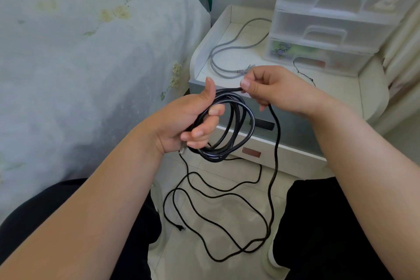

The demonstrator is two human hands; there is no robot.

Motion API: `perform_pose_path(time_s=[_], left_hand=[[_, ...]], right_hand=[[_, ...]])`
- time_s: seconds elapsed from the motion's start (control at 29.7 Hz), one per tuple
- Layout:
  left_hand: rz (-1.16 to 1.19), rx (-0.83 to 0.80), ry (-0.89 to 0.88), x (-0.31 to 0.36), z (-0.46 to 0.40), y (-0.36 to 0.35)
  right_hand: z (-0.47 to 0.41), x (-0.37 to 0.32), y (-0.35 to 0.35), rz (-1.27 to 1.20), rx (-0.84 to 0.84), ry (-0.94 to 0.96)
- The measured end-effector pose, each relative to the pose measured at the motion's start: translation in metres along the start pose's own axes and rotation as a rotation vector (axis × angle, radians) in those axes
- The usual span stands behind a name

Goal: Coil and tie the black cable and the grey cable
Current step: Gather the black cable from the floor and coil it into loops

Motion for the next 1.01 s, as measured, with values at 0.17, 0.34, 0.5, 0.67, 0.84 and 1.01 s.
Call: perform_pose_path(time_s=[0.17, 0.34, 0.5, 0.67, 0.84, 1.01], left_hand=[[0.025, 0.053, -0.11, 0.0, -0.001, -0.005], [0.274, 0.097, -0.177, 0.009, -0.001, -0.001], [0.535, 0.064, -0.32, 0.022, 0.001, 0.014], [0.575, 0.161, -0.37, 0.022, -0.002, 0.021], [0.458, 0.087, -0.257, 0.019, -0.005, 0.014], [0.451, 0.084, -0.226, 0.014, -0.008, 0.009]], right_hand=[[0.006, -0.001, -0.018, 0.036, 0.094, -0.068], [0.014, 0.0, -0.042, -0.159, 0.158, -0.174], [0.029, 0.006, -0.075, -0.024, -0.006, -0.336], [0.034, 0.005, -0.083, -0.056, -0.011, -0.418], [0.03, 0.011, -0.072, -0.223, 0.172, -0.506], [0.031, 0.006, -0.075, -0.338, 0.189, -0.545]])
Point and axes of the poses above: each hand's wrist, its own z-axis away from the middle knuckle, its own y-axis out of the back of the hand, x = y × z, the point moved 2 cm from there along -z, towards the middle knuckle, and after that the axes turned 15 degrees about z, right-handed, at the moved point
